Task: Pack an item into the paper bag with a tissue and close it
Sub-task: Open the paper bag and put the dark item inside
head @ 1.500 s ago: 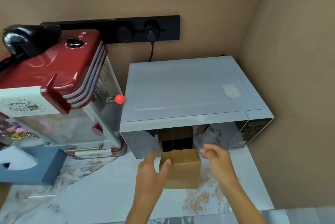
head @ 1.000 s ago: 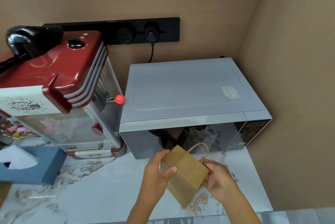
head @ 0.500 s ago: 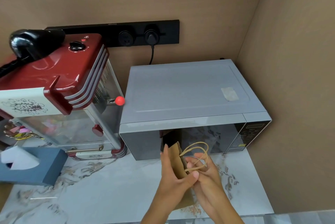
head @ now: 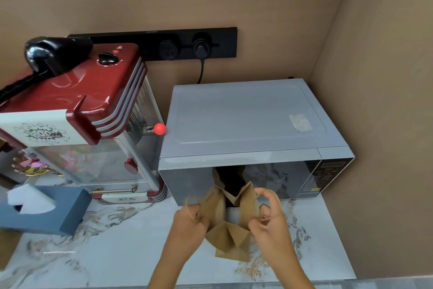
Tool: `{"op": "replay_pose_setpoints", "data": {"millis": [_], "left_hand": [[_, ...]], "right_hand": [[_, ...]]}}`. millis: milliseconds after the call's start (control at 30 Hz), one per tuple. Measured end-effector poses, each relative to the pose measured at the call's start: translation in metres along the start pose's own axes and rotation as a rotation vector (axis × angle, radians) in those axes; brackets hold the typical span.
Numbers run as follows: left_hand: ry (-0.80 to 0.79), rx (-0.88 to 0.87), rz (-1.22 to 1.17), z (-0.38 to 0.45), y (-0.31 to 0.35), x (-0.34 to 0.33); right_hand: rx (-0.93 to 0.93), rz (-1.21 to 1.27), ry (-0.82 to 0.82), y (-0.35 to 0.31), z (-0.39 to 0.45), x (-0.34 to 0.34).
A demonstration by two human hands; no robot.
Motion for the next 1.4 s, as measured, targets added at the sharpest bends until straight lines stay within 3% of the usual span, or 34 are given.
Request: {"op": "replay_pose_setpoints", "data": {"millis": [167,300,433,567,667,800,900,1000,1100,1200,1300,1400], "left_hand": [[0.017,-0.025,0.558,0.006,0.029,0.018],[0.073,-0.036,0.620,0.010,0.049,0.018],[0.195,-0.171,0.467,0.001,0.062,0.022],[0.116,-0.305,0.163,-0.002,0.061,0.018],[0.049,-0.282,0.278,-0.006,0.055,0.006],[0.042,-0.072,0.548,-0.016,0.046,-0.006],[0.041,0.000,0.657,-0.025,0.046,-0.008],[0.002,0.007,0.723,-0.027,0.038,-0.003],[-0.088,-0.004,0.604,-0.028,0.033,-0.010],[-0.126,-0.024,0.543,-0.025,0.033,-0.016],[-0.153,-0.019,0.517,-0.026,0.029,-0.019],[-0.157,-0.023,0.535,-0.028,0.027,-0.018]], "right_hand": [[0.229,-0.667,-0.033,-0.041,-0.016,0.002],[0.230,-1.152,-0.280,-0.038,-0.023,-0.015],[0.149,-1.184,-0.403,-0.033,-0.023,-0.005],[0.108,-1.148,-0.521,-0.032,-0.025,-0.003],[0.022,-0.920,-0.473,-0.034,-0.024,0.002],[0.024,-0.867,-0.301,-0.041,-0.020,0.007],[0.013,-0.942,-0.159,-0.039,-0.019,0.015],[0.006,-1.077,-0.115,-0.041,-0.024,0.019],[0.267,-1.238,-0.095,-0.065,-0.035,0.006],[0.510,-1.314,-0.285,-0.079,-0.045,-0.018],[0.646,-1.437,-0.672,-0.067,-0.059,-0.042],[0.435,-1.676,-0.888,-0.039,-0.046,-0.046]]}}
Point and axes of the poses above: each hand's wrist, its own z-axis towards the middle knuckle, its own x-axis out of the back of the hand, y = z × x, the point moved 10 cm from there along z, towards the middle knuckle, and after that the axes turned 4 degrees about -y, right-handed, at the moved point
